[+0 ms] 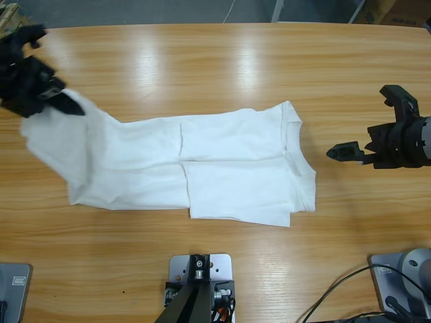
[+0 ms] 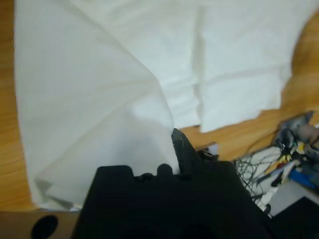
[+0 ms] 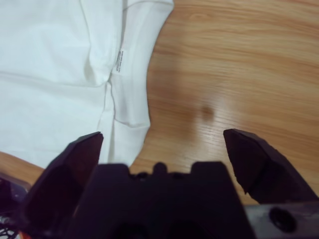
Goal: Fold clothes
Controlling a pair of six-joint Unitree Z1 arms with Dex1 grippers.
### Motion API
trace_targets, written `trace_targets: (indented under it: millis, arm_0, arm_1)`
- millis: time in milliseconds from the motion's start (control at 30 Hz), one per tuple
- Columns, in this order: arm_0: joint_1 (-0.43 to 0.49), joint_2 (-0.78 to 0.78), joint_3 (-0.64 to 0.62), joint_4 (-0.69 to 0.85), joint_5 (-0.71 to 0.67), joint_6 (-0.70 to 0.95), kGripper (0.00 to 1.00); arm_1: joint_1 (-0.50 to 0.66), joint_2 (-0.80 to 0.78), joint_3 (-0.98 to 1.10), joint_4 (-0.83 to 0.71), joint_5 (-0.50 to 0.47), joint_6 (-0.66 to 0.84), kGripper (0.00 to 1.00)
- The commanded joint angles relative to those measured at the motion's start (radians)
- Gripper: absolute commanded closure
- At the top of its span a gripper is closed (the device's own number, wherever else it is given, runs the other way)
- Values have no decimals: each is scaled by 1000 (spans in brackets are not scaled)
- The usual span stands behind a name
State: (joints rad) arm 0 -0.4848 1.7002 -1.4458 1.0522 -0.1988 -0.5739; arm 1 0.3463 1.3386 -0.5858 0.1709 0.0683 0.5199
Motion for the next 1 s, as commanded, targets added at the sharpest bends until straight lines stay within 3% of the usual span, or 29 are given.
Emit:
trace_targets:
  millis: [33,167,267,500,733,800,833,867,1000]
  arm_0:
    - [-198,285,-411,109,-51,-21,1000]
    - [-282,460,-725,229,-82,-36,1000]
    - [-320,559,-890,305,-102,-37,1000]
    - [-376,714,-1167,441,-125,-37,1000]
    - [-379,817,-1345,523,-137,-43,972]
    - [-379,828,-1379,523,-134,-49,172]
    - [-379,841,-1416,523,-133,-50,61]
    - [-379,857,-1468,521,-133,-53,25]
    - [-382,957,-1726,514,-177,-99,0]
  arm_1:
    - [-25,67,20,-40,27,8,4]
    - [-41,81,15,-49,36,3,4]
    - [-56,89,15,-54,42,-3,4]
    - [-70,123,14,-83,54,-7,2]
    - [-72,125,22,-88,63,-9,0]
    - [-72,123,23,-88,65,-9,0]
    - [-72,120,22,-87,65,-9,0]
    - [-72,117,23,-87,66,-9,0]
    - [-72,105,33,-87,68,-9,0]
